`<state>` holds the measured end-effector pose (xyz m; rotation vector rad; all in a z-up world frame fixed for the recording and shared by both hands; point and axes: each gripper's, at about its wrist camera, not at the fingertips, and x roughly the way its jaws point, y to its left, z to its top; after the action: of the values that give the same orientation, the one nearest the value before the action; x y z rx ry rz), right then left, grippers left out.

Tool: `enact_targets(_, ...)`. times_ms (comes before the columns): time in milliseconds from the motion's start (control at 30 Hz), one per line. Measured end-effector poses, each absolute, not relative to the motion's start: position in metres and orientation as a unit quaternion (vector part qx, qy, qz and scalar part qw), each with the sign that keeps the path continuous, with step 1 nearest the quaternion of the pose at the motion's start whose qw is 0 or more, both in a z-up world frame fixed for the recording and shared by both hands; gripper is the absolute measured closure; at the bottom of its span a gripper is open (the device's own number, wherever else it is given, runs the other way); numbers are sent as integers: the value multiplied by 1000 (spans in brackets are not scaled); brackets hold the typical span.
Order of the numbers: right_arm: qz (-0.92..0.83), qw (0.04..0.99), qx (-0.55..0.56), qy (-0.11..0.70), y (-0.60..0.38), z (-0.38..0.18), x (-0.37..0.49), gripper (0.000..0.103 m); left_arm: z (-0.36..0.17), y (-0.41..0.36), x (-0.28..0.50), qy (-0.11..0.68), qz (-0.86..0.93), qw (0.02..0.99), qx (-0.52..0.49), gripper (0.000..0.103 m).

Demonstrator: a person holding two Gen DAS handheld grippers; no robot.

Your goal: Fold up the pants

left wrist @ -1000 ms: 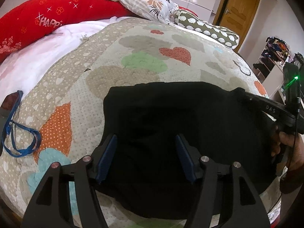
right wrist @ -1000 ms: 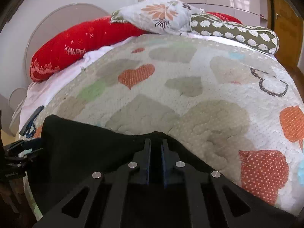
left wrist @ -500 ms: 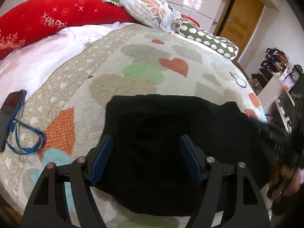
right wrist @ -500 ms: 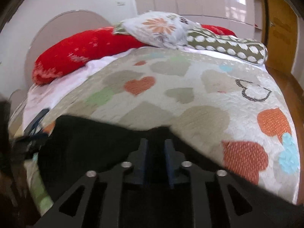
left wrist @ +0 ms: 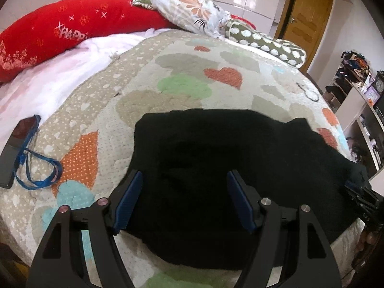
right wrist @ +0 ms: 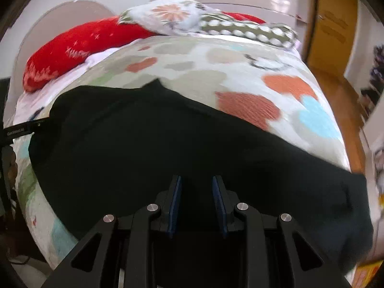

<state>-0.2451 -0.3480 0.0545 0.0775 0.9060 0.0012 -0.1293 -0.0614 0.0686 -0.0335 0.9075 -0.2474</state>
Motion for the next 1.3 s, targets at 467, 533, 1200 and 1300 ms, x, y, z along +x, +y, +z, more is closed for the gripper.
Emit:
enact_targets(467, -46, 899, 61, 431, -386, 57, -298, 56, 59, -88, -139, 458, -158, 875, -22, 20)
enact_targets(533, -49, 899, 82, 427, -397, 55, -306, 56, 55, -92, -141, 458, -155, 875, -6, 20)
enact_targets(1200, -83, 900, 196, 381, -458, 69, -383, 40, 108, -257, -144, 442, -360, 819, 61, 13)
enact_targets(1300, -78, 899, 204, 379, -462, 66, -381, 40, 107, -301, -150, 445, -407, 794, 82, 13)
